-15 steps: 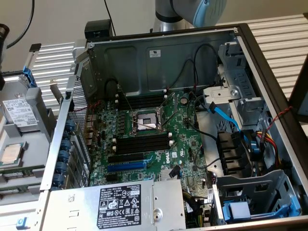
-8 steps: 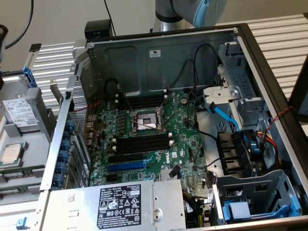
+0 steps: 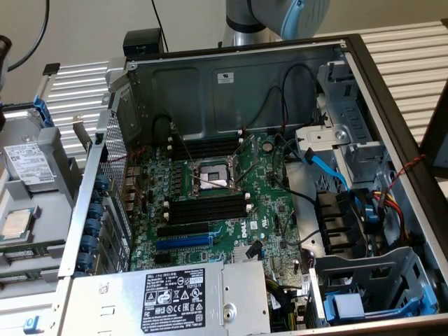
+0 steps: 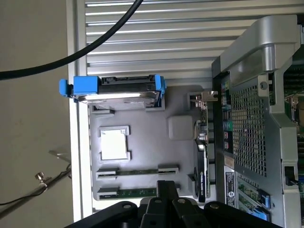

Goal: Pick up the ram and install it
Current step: 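Reach for the ram, then pick up the ram and move it above insertion slot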

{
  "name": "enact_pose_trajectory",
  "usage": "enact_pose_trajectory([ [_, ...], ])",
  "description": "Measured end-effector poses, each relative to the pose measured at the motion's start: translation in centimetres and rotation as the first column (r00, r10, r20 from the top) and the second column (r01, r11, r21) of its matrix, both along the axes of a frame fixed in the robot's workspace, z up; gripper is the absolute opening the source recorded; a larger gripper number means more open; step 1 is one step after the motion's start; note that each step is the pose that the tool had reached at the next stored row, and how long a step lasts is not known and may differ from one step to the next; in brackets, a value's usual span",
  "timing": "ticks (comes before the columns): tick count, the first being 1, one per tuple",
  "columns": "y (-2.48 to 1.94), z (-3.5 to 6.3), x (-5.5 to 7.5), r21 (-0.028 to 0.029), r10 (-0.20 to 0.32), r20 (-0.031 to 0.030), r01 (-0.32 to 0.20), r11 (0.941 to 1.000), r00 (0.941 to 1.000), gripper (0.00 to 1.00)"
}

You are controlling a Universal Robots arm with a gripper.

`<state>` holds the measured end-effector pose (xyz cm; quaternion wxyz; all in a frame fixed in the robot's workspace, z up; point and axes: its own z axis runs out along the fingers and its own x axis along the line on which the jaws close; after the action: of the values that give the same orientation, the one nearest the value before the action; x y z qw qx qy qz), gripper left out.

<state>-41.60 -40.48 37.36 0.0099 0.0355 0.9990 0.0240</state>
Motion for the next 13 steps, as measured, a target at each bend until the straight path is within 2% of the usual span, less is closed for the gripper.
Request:
enact_pose_trajectory([
  [13,0.0,0.0,0.0,0.0,0.0,0.0,0.0,1.0,1.0,0.11],
])
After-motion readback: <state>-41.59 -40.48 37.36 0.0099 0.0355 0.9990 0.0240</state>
